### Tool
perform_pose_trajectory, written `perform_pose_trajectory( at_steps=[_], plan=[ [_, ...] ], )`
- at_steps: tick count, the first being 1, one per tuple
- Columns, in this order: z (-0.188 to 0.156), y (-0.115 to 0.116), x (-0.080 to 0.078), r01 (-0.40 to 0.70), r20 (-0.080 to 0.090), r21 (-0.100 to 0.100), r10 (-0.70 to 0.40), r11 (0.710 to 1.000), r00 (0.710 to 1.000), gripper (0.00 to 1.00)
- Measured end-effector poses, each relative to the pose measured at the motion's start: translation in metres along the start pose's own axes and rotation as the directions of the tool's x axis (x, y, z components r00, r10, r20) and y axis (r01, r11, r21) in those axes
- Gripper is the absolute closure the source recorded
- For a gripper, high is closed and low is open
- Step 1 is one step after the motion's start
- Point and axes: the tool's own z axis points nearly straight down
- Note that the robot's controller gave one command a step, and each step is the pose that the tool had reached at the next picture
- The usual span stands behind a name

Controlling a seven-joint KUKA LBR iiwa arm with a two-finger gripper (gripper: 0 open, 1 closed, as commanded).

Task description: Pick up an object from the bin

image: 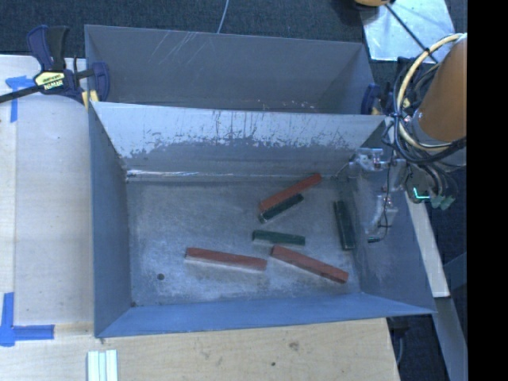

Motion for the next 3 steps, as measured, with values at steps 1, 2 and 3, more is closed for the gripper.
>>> perform_pose_trajectory(
  at_steps=[1,2,3],
  plan=[
    [0.035,0.012,0.0,0.032,0.015,0.004,-0.032,0.999,0.999,0.0],
    [0.105,0.035,0.007,0.088,0.01,0.002,-0.088,0.996,0.996,0.0],
    [0.138,0.054,-0.001,0.007,0.003,0.0,-0.007,1.0,1.0,0.0]
  ],
)
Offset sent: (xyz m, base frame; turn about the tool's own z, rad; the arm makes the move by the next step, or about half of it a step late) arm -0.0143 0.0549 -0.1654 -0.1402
